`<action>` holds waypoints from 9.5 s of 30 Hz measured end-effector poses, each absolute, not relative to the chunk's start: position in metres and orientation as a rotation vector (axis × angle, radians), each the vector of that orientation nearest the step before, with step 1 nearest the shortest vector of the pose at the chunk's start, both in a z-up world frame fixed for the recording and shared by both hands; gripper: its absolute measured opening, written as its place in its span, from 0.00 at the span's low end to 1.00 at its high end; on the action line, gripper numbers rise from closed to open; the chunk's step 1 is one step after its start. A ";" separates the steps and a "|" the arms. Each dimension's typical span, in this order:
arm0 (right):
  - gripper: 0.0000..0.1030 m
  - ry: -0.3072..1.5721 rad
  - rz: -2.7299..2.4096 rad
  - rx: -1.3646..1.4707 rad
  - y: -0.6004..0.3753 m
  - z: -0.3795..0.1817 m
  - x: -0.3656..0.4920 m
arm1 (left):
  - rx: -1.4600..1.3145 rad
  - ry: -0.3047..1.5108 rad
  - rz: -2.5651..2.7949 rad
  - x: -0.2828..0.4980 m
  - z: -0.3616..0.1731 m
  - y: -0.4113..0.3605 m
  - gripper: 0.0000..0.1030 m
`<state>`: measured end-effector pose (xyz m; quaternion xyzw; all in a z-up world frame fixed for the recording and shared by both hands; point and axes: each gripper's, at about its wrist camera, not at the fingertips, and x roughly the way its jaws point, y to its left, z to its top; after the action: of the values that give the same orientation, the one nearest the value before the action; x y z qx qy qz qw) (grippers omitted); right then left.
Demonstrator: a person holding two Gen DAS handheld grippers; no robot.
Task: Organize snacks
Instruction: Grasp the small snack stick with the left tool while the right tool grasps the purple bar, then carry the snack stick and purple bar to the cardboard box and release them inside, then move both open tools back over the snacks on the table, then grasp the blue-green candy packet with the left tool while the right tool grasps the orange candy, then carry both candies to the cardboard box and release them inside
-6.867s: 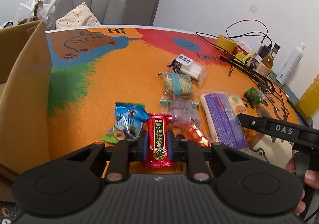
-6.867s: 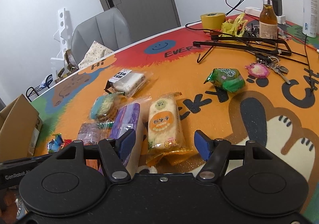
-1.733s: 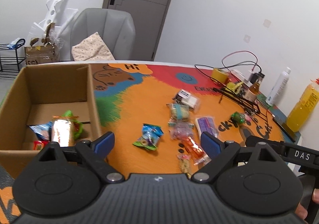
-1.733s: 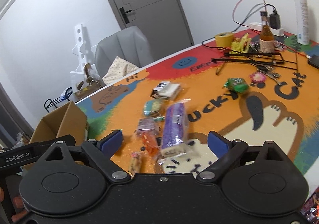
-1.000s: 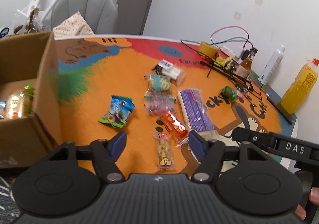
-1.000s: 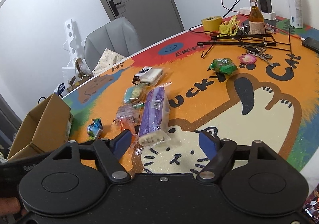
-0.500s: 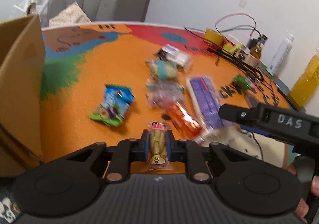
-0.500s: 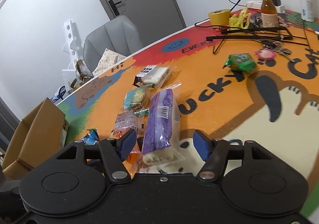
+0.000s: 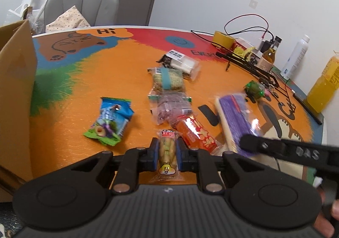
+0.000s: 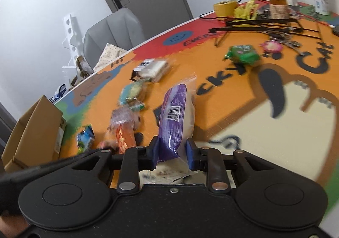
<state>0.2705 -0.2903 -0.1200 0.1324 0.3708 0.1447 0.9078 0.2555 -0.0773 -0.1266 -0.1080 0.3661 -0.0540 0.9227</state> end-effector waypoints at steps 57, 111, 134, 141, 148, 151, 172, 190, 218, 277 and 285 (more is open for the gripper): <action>0.29 0.698 0.253 0.194 -0.268 -0.115 0.237 | -0.224 0.650 -0.103 0.215 -0.097 -0.063 0.15; 0.28 0.593 0.748 0.174 -0.075 -0.036 0.254 | -0.322 0.496 0.302 0.142 -0.019 0.105 0.19; 0.55 0.621 0.684 0.176 -0.095 -0.043 0.250 | -0.336 0.480 0.313 0.136 -0.016 0.109 0.78; 0.55 0.622 0.623 0.176 -0.127 -0.048 0.247 | -0.321 0.486 0.263 0.145 -0.017 0.088 0.81; 0.55 0.618 0.553 0.186 -0.162 -0.051 0.247 | -0.313 0.488 0.199 0.155 -0.017 0.063 0.81; 0.55 0.619 0.531 0.190 -0.175 -0.053 0.247 | -0.307 0.491 0.171 0.158 -0.018 0.051 0.81; 0.55 0.647 0.418 0.225 -0.238 -0.073 0.252 | -0.234 0.520 0.002 0.189 -0.027 -0.023 0.77; 0.47 0.753 0.419 0.214 -0.234 -0.117 0.292 | -0.197 0.654 -0.020 0.242 -0.074 -0.047 0.58; 0.18 0.724 0.353 0.214 -0.248 -0.124 0.290 | -0.131 0.728 -0.003 0.262 -0.117 -0.057 0.27; 0.17 0.511 0.521 0.218 -0.194 -0.038 0.187 | -0.174 0.464 0.005 0.127 -0.006 -0.001 0.26; 0.17 0.499 0.583 0.222 -0.167 -0.027 0.195 | -0.192 0.456 0.103 0.118 -0.002 0.042 0.26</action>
<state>0.1952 -0.1674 -0.0273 0.1083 0.2428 0.2837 0.9213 0.1175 0.0417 -0.0015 -0.0950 0.2255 0.0512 0.9683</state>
